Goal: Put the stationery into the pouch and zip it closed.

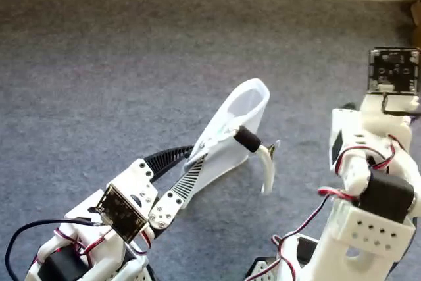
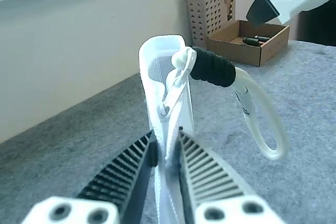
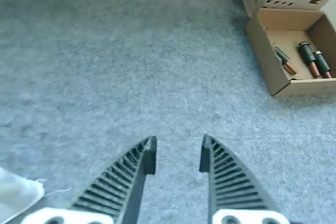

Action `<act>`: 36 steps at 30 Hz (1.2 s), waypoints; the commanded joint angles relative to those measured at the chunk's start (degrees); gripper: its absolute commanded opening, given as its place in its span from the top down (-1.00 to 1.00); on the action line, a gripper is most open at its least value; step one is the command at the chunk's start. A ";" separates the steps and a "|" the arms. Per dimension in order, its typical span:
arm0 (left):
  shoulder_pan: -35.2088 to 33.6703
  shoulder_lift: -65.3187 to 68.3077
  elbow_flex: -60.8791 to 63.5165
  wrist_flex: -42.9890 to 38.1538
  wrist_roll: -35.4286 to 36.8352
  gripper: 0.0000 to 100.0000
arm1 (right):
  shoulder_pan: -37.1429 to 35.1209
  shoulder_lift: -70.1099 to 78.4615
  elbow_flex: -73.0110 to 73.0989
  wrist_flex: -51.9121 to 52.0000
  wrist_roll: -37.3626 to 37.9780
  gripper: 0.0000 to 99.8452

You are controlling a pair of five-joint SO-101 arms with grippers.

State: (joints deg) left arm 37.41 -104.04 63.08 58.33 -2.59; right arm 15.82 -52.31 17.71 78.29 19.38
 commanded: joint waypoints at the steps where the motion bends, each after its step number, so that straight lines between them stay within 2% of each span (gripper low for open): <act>1: -1.10 -0.40 -3.56 0.00 -0.53 0.99 | -7.78 0.13 -9.10 10.42 -0.18 0.71; 6: -1.10 -0.31 -2.33 -0.26 -0.53 0.99 | -23.08 0.04 -19.03 23.08 -0.44 0.71; 9: -1.10 -0.31 -1.36 -0.26 -0.53 0.99 | -30.99 -1.98 -20.00 22.64 -2.90 0.71; 15: -1.10 -0.31 -1.36 -0.26 -0.44 0.99 | -44.62 -2.68 -16.66 22.64 -2.46 0.71; 18: -1.10 -0.31 -1.36 -0.26 -0.44 0.99 | -47.25 -2.59 -16.48 22.73 -2.37 0.69; 22: -1.10 -0.31 -1.27 -0.26 -0.35 0.99 | -48.04 -2.59 -15.78 22.73 -2.37 0.56; 28: -1.10 -0.31 -0.48 -0.26 -0.35 0.99 | -53.58 -2.59 -11.30 22.29 -2.37 0.57; 36: -1.10 -0.31 -0.04 -0.35 -0.35 0.99 | -54.02 -2.68 -4.97 15.16 -2.37 0.66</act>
State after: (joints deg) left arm 37.41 -104.04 63.43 58.33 -2.59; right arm -37.54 -54.59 12.35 95.52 17.54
